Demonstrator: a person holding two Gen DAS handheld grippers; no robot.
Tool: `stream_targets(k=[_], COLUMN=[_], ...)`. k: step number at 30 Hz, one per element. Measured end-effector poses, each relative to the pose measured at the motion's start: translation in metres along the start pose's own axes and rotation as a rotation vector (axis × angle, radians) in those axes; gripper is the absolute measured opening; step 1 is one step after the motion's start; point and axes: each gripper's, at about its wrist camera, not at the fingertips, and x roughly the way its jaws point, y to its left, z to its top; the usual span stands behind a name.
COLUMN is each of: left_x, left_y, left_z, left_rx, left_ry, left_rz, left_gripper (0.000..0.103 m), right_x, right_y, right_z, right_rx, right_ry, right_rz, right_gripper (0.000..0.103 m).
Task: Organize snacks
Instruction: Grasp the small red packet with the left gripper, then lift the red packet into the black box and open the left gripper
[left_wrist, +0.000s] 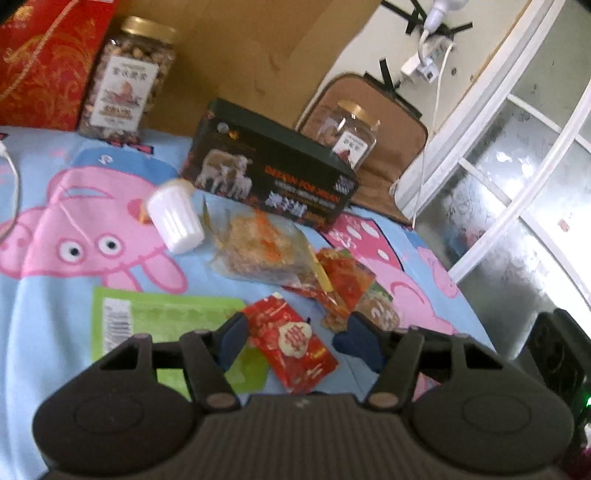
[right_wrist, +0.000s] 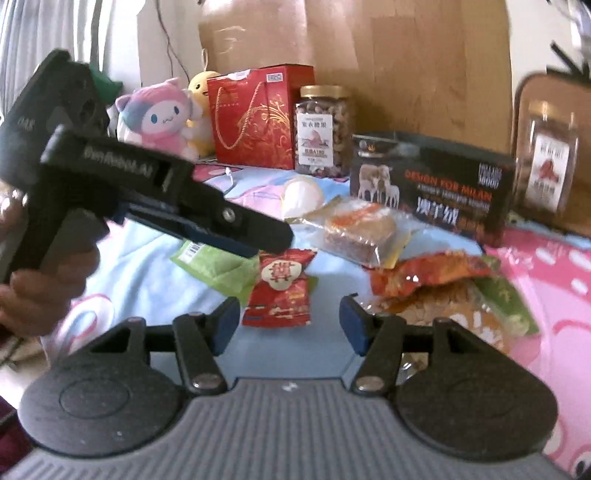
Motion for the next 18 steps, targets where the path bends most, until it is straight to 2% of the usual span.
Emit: stream_targets(k=[1, 2, 3, 4, 10, 14, 18], left_x=[0.003, 0.007, 0.011, 0.013, 0.001, -0.007, 0.007], left_y=[-0.001, -0.002, -0.002, -0.001, -0.013, -0.032, -0.046], left_z=[-0.002, -0.004, -0.007, -0.009, 0.002, 0.034, 0.078], left_rx=[0.003, 0.007, 0.007, 0.004, 0.052, 0.146, 0.232], left_ry=[0.012, 0.028, 0.046, 0.048, -0.001, -0.078, -0.135], left_rz=[0.001, 0.003, 0.000, 0.001, -0.006, 0.002, 0.029], left_gripper=[0.051, 0.040, 0.035, 0.036, 0.036, 0.035, 0.034], right_x=[-0.001, 0.001, 0.004, 0.005, -0.004, -0.013, -0.001], right_y=[0.002, 0.002, 0.003, 0.004, 0.000, -0.008, -0.027], right_z=[-0.001, -0.002, -0.002, -0.003, -0.001, 0.023, 0.056], right_rx=[0.008, 0.014, 0.016, 0.016, 0.039, 0.041, 0.064], right_ry=[0.006, 0.015, 0.029, 0.042, -0.025, -0.134, -0.202], right_rz=[0.011, 0.025, 0.044, 0.056, 0.068, 0.048, -0.010], right_gripper=[0.059, 0.053, 0.029, 0.021, 0.017, 0.017, 0.016])
